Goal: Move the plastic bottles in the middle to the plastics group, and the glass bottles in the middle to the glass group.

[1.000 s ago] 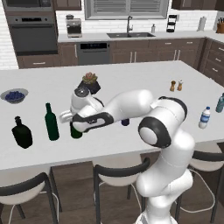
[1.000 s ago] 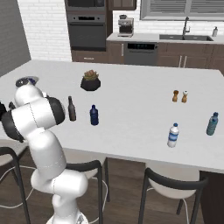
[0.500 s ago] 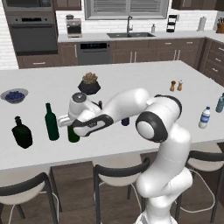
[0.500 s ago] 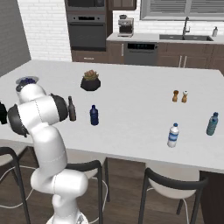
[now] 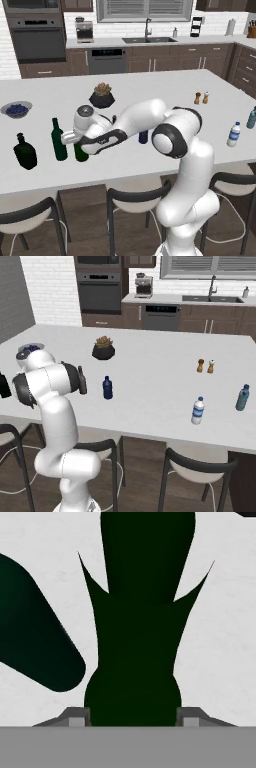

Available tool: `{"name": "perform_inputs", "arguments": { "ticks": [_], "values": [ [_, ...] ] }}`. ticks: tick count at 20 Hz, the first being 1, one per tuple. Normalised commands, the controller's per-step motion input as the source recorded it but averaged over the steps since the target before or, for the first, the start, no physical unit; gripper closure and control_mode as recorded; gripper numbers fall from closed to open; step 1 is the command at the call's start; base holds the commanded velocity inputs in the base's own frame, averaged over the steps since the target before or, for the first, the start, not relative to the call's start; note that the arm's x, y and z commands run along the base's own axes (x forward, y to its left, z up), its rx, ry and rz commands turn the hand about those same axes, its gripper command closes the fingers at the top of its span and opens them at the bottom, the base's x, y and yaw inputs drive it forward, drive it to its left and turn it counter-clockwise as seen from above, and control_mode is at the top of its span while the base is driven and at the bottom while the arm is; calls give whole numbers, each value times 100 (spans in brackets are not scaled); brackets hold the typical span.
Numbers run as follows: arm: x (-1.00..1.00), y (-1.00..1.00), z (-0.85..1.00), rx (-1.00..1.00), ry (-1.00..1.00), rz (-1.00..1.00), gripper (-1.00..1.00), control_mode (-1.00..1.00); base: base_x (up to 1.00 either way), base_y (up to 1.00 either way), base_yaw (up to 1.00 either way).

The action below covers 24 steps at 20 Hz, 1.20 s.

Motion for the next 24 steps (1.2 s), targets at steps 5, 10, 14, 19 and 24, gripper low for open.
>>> {"name": "perform_inputs", "arguments": {
  "ticks": [5,10,14,19,24],
  "values": [
    [9,5,-14,0,0,0,100,-100,0,0,0],
    [0,0,-9,0,1,0,100,-100,0,0,0],
    [0,0,-23,0,0,0,100,-100,0,0,0],
    [0,0,-13,0,0,0,100,-100,0,0,0],
    [0,0,0,0,0,0,-100,-100,0,0,0]
  ]
}}
